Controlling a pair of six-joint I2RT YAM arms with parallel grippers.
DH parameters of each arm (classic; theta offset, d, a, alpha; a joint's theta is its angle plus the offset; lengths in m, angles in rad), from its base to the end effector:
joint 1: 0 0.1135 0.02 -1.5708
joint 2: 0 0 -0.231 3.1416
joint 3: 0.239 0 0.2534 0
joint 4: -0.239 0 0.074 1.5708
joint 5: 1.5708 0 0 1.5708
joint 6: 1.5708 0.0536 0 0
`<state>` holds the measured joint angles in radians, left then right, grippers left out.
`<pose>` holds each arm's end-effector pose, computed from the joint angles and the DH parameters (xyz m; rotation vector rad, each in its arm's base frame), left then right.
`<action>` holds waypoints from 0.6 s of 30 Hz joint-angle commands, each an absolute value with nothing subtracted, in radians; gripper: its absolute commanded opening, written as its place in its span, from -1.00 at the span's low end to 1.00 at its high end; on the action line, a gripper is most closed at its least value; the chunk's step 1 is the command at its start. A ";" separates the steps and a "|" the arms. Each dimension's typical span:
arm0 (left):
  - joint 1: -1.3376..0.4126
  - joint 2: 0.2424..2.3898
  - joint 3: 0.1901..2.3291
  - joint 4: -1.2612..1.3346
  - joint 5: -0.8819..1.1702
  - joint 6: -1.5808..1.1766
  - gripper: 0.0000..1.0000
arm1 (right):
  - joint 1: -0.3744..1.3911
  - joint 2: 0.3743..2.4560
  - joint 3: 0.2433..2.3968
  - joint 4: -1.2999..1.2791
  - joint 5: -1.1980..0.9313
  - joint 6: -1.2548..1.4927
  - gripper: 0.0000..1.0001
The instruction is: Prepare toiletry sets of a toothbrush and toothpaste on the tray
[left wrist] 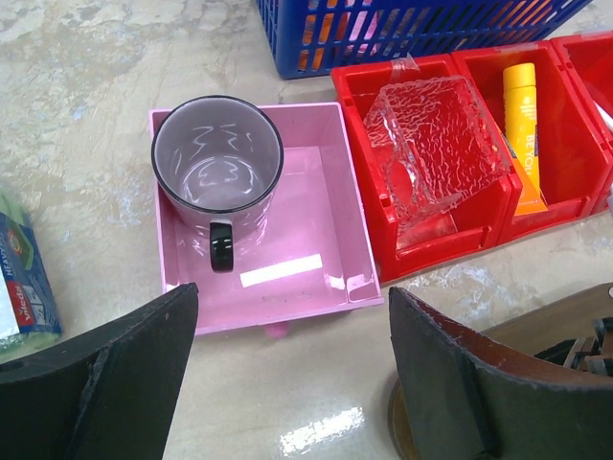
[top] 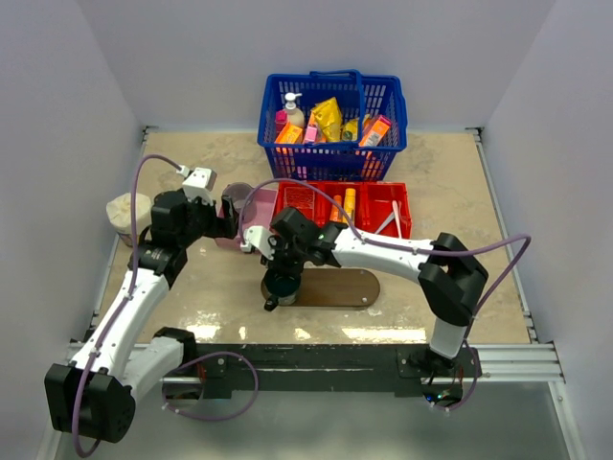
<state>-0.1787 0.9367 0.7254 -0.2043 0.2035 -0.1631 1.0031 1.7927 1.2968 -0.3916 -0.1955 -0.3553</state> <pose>0.2462 -0.0555 0.2555 0.1485 1.9964 -0.4224 0.2041 0.3393 0.1763 -1.6419 1.8947 0.5165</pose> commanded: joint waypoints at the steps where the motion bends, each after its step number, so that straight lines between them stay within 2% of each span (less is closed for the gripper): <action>1: -0.175 0.930 0.721 -0.183 0.190 -0.147 0.69 | 1.008 1.763 1.376 -0.351 -0.195 -0.376 -1.00; 18: -0.175 0.937 0.718 -0.187 0.190 -0.147 0.69 | 1.008 1.822 1.414 -0.388 -0.190 -0.407 -1.00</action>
<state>-0.1787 0.9367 0.7216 -0.2070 0.1963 -0.1631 1.0031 1.8328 1.3621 -0.4011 -0.1890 -0.3897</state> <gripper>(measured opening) 0.844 0.189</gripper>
